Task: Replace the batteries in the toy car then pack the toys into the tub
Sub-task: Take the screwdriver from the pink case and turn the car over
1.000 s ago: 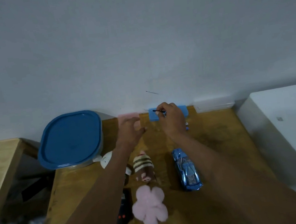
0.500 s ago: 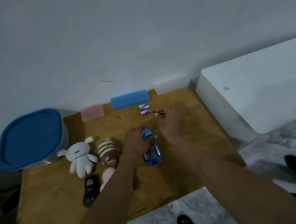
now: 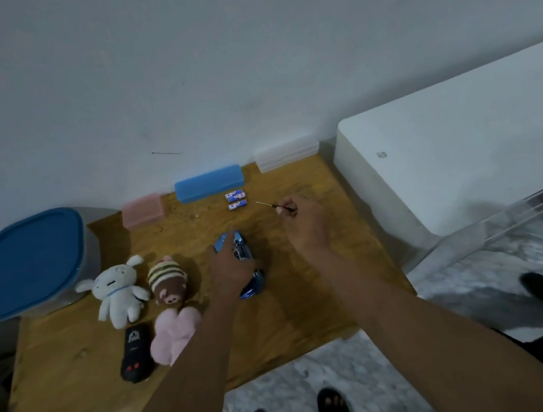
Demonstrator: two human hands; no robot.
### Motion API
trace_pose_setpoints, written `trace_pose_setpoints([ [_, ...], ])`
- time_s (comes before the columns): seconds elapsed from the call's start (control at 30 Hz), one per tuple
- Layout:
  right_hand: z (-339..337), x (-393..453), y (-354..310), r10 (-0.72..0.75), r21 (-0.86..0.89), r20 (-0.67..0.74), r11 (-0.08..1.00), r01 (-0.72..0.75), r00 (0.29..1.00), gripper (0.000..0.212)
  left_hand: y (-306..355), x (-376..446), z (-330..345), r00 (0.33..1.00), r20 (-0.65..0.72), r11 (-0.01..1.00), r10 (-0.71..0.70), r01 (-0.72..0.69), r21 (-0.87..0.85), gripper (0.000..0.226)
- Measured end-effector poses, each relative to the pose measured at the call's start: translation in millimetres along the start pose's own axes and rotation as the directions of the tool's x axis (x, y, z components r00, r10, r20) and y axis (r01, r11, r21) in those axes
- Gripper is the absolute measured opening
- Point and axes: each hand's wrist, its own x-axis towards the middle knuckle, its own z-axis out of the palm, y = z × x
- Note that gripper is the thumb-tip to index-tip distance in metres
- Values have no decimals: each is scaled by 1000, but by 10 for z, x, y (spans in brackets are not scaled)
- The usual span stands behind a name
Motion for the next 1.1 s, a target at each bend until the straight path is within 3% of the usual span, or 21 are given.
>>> trace_pose_setpoints([
  [0.23, -193, 37, -299, -69, -11, 39, 998, 69, 997, 8, 220, 11, -369, 995, -61, 919, 81, -98, -382, 68],
  [0.57, -279, 55, -700, -106, 19, 42, 994, 105, 993, 10, 472, -199, -712, 954, -280, 844, 107, -236, -481, 24],
  [0.73, -209, 68, -802, -109, 30, 29, 994, 108, 994, 11, 439, -192, -773, 920, -390, 851, 36, -233, -470, 26],
  [0.93, -120, 96, -893, -22, 46, 57, 999, 20, 998, 18, 397, -195, -918, 956, -286, 791, 63, -222, -570, 22],
  [1.1, -44, 108, -962, 88, 200, 47, 975, -95, 995, 17, 378, -222, -990, 980, -157, 793, 124, -193, -577, 31],
])
